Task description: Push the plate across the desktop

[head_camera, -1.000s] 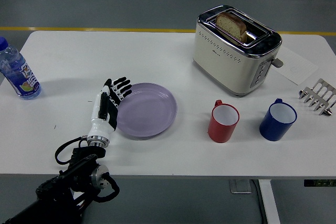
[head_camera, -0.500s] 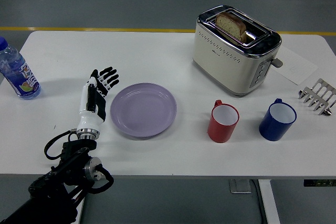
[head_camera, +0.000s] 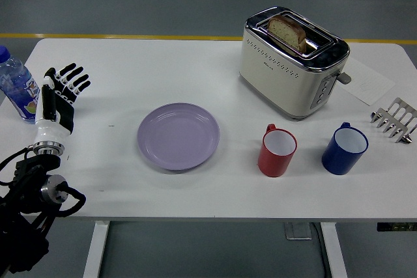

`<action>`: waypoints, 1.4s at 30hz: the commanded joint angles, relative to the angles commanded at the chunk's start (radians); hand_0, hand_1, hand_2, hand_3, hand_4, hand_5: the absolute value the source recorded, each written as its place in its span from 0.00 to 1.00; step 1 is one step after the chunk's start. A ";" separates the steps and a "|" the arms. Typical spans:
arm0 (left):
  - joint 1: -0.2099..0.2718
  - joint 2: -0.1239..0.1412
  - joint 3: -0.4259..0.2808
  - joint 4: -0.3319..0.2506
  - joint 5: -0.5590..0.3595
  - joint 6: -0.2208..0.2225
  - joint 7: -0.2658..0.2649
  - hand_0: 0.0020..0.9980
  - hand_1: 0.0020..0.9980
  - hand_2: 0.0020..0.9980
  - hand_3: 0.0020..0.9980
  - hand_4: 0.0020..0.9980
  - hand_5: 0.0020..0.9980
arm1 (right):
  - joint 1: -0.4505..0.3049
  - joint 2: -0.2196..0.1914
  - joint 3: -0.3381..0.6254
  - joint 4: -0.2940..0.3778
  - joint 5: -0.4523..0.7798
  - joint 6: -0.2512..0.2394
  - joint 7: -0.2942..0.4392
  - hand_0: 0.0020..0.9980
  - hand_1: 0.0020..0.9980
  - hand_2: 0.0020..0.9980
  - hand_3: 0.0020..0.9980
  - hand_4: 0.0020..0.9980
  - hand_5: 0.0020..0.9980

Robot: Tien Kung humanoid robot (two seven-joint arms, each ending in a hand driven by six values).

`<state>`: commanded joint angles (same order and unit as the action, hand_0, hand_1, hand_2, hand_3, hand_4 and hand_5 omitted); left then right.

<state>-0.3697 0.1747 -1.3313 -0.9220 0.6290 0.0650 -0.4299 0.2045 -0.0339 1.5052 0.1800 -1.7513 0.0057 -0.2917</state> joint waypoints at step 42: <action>0.151 0.162 -0.287 0.013 -0.110 -0.178 0.189 0.61 0.65 0.63 0.62 0.49 1.00 | -0.017 0.001 0.001 0.000 0.000 -0.002 -0.004 0.64 0.61 0.64 0.58 0.37 0.15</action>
<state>-0.2185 0.3371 -1.6182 -0.9091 0.5188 -0.1135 -0.2411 0.1875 -0.0327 1.5065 0.1800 -1.7517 0.0035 -0.2957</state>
